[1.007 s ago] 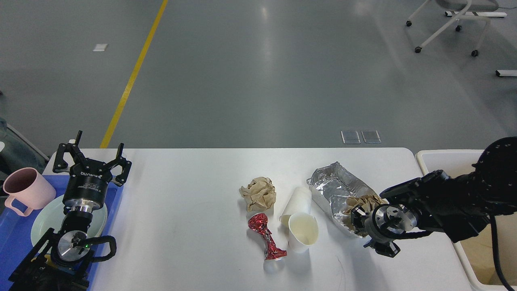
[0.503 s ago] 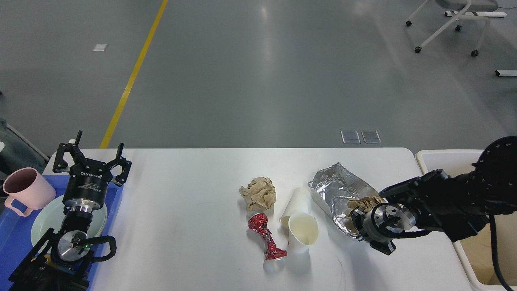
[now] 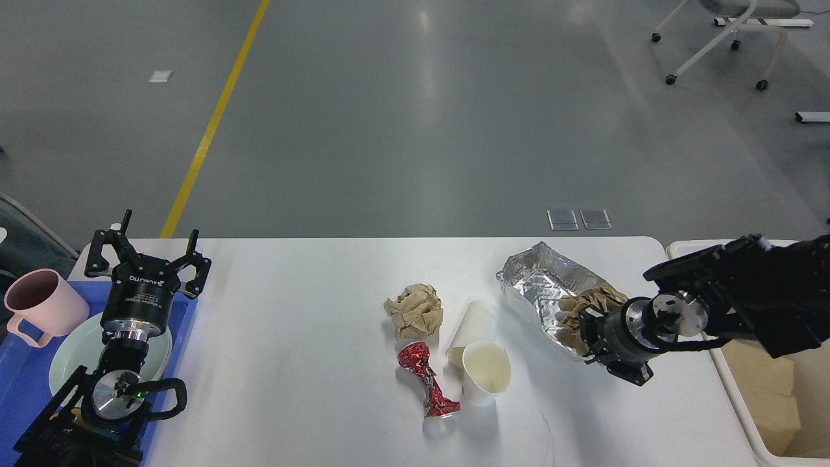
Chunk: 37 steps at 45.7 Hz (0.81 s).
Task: Tidy desktop
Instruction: 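Lift the silver foil bag and carry it into the white bin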
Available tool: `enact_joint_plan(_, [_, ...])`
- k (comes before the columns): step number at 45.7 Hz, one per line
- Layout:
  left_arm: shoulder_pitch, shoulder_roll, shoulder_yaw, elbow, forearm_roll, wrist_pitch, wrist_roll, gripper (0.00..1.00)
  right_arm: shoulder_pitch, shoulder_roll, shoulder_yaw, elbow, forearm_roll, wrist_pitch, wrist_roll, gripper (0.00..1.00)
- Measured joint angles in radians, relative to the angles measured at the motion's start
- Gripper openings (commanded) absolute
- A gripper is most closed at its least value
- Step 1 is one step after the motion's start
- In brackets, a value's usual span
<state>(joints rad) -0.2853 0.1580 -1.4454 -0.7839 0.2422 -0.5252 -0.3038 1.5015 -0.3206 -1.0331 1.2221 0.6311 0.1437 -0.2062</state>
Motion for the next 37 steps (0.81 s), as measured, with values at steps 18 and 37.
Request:
enact_joint_plan(18, [0.0,0.0,-0.001,0.0,0.0,0.0,0.001,0.97,0.506,-0.114,-0.243,0.326,-0.203,0.172,-0.002,0.0])
enact_joint_plan(37, [0.0,0.0,0.0,0.0,0.0,-0.001,0.001,0.97,0.826,-0.154,-0.341,0.448,-0.517,0.435,-0.001,0.0])
